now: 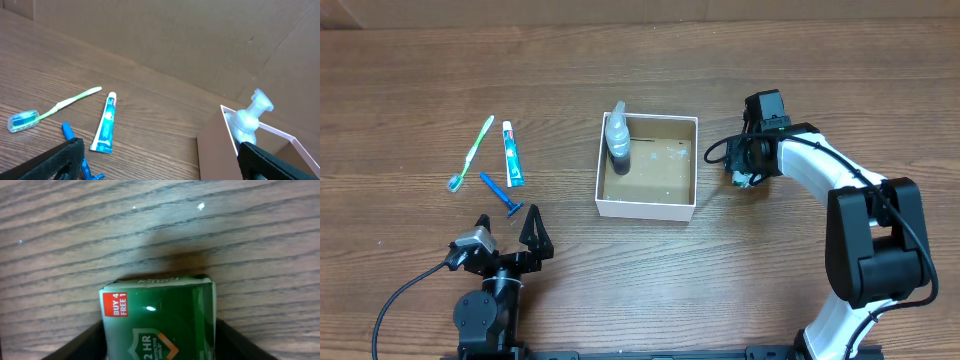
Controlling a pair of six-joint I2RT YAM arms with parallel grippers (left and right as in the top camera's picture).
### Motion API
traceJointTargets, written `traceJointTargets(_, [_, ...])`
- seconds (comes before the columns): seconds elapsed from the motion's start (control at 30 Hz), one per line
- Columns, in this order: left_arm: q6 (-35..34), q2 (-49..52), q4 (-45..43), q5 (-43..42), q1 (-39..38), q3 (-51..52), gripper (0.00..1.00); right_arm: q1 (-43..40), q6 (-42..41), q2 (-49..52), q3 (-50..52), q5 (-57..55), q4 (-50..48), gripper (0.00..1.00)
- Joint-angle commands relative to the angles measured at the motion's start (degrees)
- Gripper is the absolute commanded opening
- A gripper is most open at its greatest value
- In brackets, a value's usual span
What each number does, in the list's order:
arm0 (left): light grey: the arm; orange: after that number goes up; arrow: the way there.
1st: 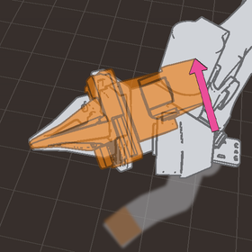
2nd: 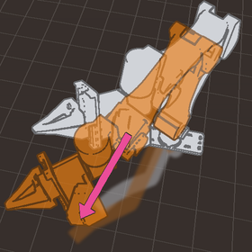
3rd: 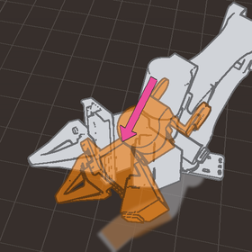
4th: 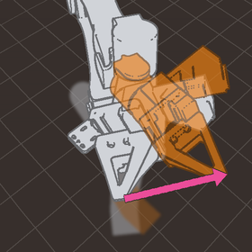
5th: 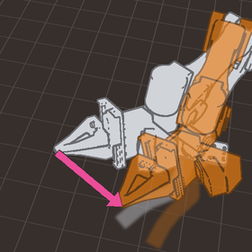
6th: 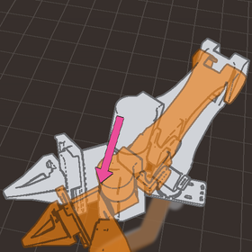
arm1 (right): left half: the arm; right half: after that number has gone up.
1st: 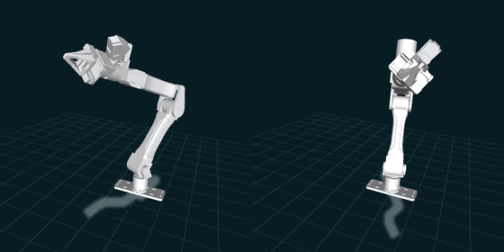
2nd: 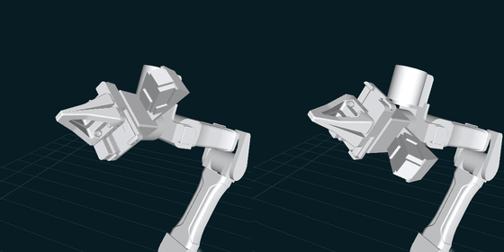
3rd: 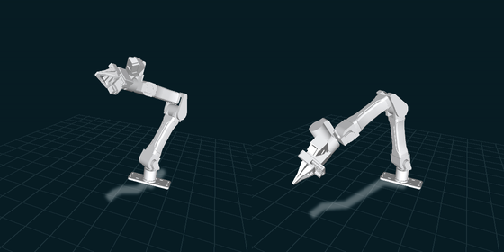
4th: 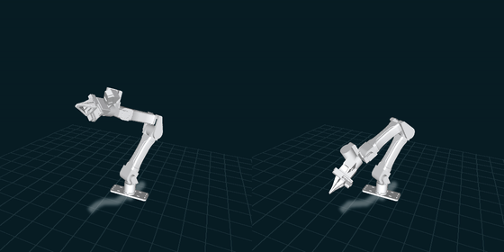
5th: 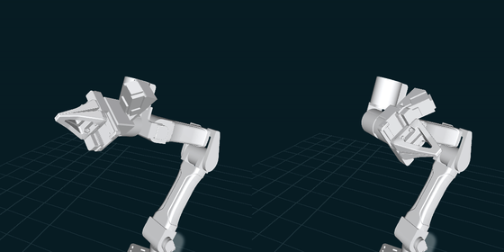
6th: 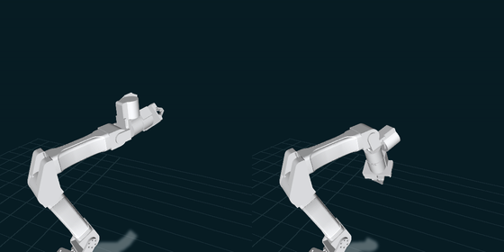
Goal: Pack container
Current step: 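Move right gripper to the green Dettol soap bar and grasp it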
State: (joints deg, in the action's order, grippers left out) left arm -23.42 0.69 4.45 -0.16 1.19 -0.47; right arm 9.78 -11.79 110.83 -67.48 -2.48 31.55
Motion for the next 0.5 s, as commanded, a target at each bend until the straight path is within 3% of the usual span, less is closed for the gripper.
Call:
traceJointTargets(0.0, [1.36, -0.44, 0.00, 0.35, 0.44, 0.20, 1.00, -0.22, -0.24, 2.29, 0.50, 0.00, 0.83, 0.51])
traceJointTargets(0.23, [1.36, -0.42, 0.00, 0.35, 0.44, 0.20, 1.00, -0.22, -0.39, 1.60, -1.57, 0.00, 5.25, 0.40])
traceJointTargets(0.47, [1.36, -0.44, 0.02, 0.35, 0.44, 0.20, 1.00, -0.22, -0.48, -2.67, -10.34, -0.02, 15.58, 0.38])
